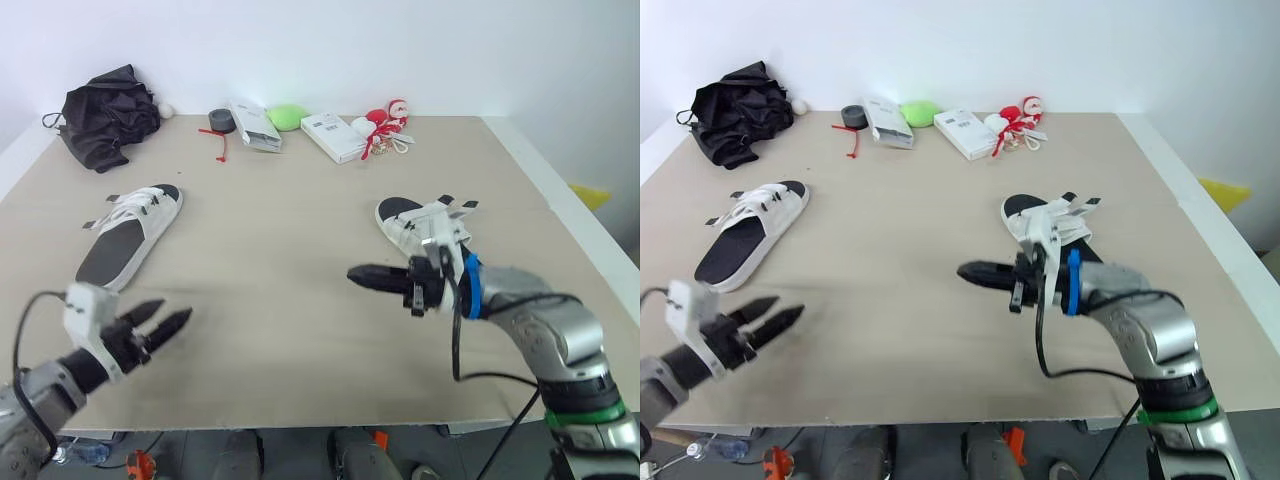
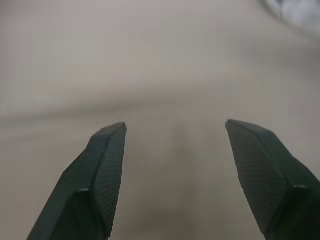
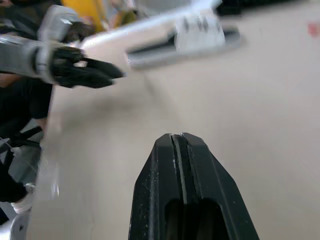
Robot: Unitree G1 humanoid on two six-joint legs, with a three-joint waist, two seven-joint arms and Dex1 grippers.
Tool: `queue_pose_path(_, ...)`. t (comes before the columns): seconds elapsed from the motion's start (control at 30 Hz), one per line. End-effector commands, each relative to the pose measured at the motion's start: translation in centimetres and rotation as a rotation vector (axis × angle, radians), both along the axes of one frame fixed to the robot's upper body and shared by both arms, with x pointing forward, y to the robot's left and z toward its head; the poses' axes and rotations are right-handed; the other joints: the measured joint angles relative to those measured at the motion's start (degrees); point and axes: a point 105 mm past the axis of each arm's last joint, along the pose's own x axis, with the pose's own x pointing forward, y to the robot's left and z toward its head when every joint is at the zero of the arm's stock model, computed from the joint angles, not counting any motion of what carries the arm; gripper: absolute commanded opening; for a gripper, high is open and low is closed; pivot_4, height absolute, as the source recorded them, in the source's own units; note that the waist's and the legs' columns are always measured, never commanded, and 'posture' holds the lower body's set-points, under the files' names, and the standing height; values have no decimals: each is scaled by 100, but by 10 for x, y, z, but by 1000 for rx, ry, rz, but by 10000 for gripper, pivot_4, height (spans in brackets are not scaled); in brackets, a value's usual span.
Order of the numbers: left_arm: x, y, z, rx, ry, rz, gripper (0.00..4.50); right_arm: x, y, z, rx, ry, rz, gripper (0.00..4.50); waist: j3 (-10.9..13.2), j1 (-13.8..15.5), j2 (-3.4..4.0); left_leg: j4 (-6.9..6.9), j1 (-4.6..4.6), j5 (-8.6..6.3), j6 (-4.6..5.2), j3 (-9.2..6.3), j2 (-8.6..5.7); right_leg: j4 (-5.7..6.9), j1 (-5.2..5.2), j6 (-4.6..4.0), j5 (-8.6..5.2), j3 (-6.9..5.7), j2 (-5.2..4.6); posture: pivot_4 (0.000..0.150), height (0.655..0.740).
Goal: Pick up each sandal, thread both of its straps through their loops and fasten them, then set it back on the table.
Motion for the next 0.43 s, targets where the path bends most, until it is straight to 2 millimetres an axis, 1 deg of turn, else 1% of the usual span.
queue_pose_path(0.03,-4,-3,5,20,-29,-40,32611,-10,-8,1,-15,-21,-64,0,0,-2,0,0,0,0,0,0,0,0,0,-4,-1,0,1,1500,7380)
queue_pose_path(0.17,-8,1,-4,23,5,-53,32611,-26,-27,-15,-12,45,-187,0,-1,-3,0,0,6,1,1,7,2,0,2,-11,-1,5,1,1500,7380)
queue_pose_path(0.33,-3,11,-5,19,28,-41,32611,-34,-56,-18,-19,57,-323,0,-2,-3,0,0,9,1,1,17,2,0,-1,-11,-4,16,2,1500,7380)
queue_pose_path(0.37,-2,16,-6,25,34,-34,32611,-35,-60,-19,-25,63,-343,0,-2,-9,0,1,11,1,1,21,3,0,0,-12,-4,17,1,1500,7380)
queue_pose_path(0.43,0,23,-6,28,34,-30,32611,-38,-65,-21,-29,70,-361,0,-2,-8,-1,1,15,1,1,31,3,0,-1,-12,-4,23,1,1500,7380)
